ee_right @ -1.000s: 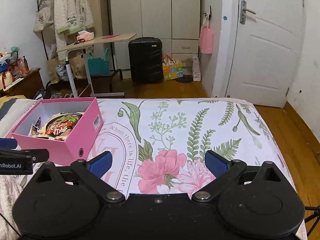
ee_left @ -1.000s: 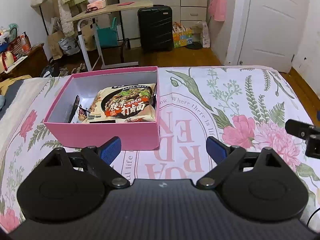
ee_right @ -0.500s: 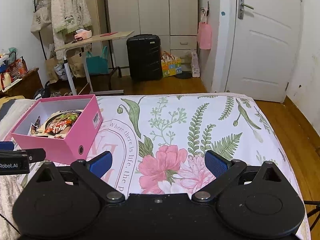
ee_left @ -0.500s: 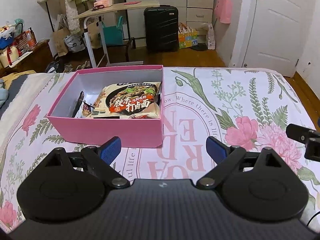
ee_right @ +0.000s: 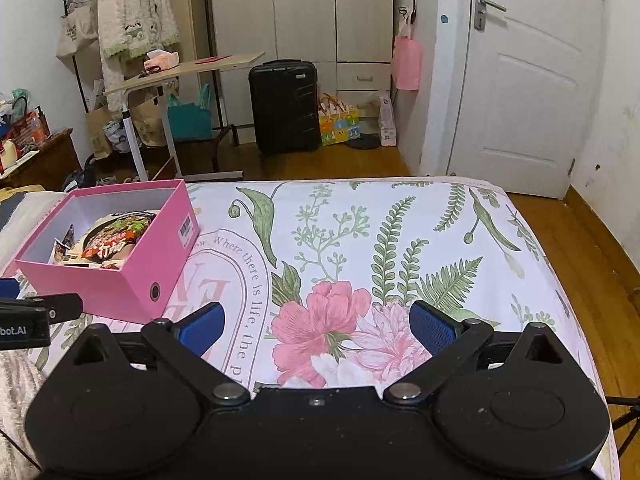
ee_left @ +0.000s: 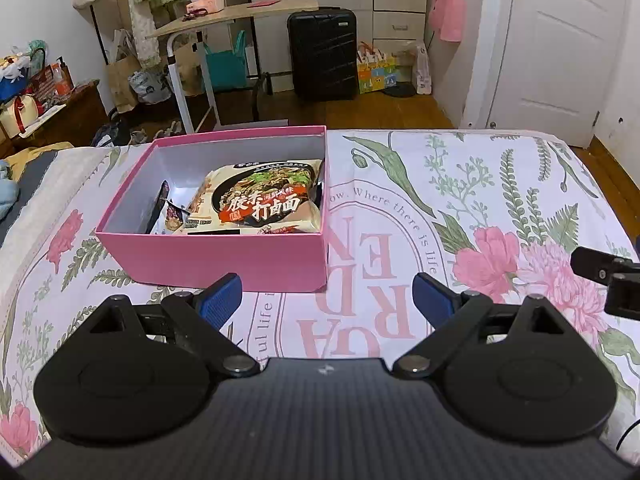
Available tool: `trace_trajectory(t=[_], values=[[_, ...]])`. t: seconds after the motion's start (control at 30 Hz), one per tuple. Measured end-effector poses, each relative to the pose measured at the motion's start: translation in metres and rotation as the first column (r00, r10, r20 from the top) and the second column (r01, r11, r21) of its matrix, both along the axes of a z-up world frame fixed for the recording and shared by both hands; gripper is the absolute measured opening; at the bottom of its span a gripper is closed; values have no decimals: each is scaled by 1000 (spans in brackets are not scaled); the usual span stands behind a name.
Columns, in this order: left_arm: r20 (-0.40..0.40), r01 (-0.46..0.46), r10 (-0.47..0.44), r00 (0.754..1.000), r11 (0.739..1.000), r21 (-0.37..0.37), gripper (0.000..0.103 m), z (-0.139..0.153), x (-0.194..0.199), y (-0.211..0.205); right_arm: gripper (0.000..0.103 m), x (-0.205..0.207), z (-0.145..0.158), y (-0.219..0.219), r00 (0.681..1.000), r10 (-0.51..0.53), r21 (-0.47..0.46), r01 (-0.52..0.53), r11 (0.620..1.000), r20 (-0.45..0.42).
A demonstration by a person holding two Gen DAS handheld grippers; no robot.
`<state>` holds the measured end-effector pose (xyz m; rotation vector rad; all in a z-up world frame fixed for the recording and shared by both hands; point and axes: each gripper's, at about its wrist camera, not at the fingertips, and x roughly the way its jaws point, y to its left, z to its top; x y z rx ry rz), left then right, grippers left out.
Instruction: Organize snacks
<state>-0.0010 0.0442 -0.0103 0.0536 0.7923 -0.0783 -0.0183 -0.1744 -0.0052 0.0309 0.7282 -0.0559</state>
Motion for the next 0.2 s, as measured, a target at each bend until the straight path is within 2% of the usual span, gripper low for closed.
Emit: trace_trajectory(t=[0.2], values=[[-17, 7, -7, 1000, 1000, 8, 93, 0, -1, -2, 100, 0, -3, -2, 1000, -7, -3, 7, 1000, -15]])
